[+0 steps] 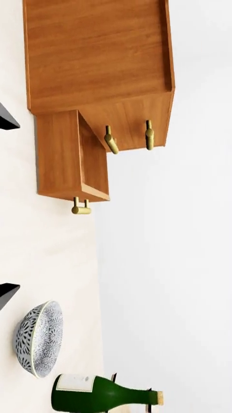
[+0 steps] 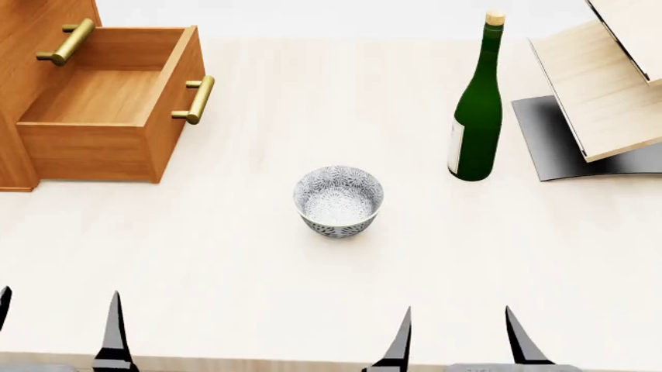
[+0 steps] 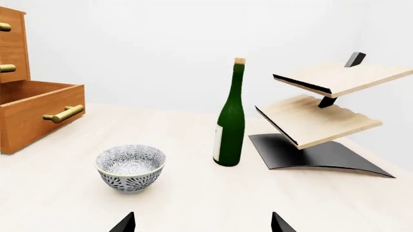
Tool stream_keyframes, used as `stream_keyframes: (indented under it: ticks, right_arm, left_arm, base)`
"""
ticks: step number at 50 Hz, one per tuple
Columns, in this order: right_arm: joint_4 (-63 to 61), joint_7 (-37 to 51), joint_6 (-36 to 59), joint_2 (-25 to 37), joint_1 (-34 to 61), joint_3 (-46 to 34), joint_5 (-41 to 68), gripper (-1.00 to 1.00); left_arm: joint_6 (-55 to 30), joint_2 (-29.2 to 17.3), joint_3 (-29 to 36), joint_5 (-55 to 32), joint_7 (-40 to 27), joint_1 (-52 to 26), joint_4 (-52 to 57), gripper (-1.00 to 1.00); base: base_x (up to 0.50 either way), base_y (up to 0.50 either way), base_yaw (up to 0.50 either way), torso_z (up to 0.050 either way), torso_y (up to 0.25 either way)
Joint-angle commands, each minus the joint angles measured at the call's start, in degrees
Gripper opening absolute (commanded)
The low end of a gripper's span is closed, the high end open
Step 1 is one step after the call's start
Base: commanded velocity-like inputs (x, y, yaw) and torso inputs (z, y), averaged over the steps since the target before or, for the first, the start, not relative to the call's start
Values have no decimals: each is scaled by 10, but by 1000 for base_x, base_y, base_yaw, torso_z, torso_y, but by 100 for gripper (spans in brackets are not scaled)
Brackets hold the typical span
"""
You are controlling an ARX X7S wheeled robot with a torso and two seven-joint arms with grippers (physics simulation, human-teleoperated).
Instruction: Close the bottom drawer of the cabinet.
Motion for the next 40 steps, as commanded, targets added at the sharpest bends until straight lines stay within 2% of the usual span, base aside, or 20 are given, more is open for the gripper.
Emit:
stream_keyframes:
  ticks: [1,11,20,40]
  right_arm:
    - [-140,5,129,19,29,-11,-8,100]
    - [-215,2,196,28,49,-17,-5,100]
    - [-220,11,181,36,41,-28,-11,100]
    - [-202,18,162,40,32,-21,8,100]
  left_arm:
    - [-81,-25,4,11,-11,-16,97,100]
    - [-122,-40,-12,7,-16,-14,151,100]
    - [-120,-47,-12,14,-24,-10,155,100]
    - [-125,-58,-1,16,-36,-12,159,100]
  base:
    - [0,0,0,0,0]
    - [0,0,0,0,0]
    - [0,13,0,0,0]
    - [0,490,0,0,0]
